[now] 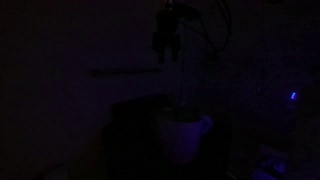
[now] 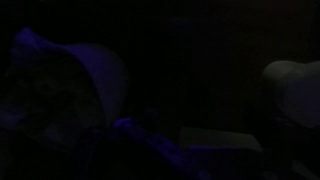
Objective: Remove the cloth from the laundry basket
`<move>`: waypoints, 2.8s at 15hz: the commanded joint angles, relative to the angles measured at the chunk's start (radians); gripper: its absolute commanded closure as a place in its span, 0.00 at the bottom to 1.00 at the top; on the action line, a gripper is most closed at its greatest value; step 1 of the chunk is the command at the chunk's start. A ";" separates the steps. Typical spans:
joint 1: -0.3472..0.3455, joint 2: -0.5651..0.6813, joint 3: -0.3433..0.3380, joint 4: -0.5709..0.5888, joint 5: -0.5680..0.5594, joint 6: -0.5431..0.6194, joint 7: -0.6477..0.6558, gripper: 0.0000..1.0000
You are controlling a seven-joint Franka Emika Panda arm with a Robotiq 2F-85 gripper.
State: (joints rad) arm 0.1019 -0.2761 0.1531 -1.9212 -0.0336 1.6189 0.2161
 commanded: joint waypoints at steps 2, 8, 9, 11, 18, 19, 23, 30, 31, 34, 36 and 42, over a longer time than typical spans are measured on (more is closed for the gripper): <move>-0.061 0.100 -0.081 0.340 0.034 -0.297 -0.011 0.00; -0.108 0.162 -0.157 0.528 0.029 -0.475 -0.018 0.00; -0.112 0.180 -0.176 0.576 0.042 -0.512 -0.025 0.00; -0.116 0.198 -0.186 0.630 0.050 -0.542 -0.030 0.00; -0.157 0.384 -0.229 0.768 0.097 -0.425 -0.050 0.00; -0.167 0.430 -0.241 0.807 0.107 -0.410 -0.062 0.00; -0.232 0.650 -0.270 0.956 0.165 -0.357 -0.091 0.00; -0.349 1.049 -0.253 1.227 0.247 -0.335 0.049 0.00; -0.371 1.102 -0.245 1.275 0.283 -0.296 0.087 0.00; -0.417 1.196 -0.213 1.364 0.361 -0.244 0.187 0.00; -0.414 1.201 -0.215 1.372 0.407 -0.173 0.247 0.00; -0.399 1.200 -0.232 1.351 0.388 -0.169 0.215 0.00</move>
State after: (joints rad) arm -0.2970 0.9245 -0.0790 -0.5707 0.3548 1.4501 0.4316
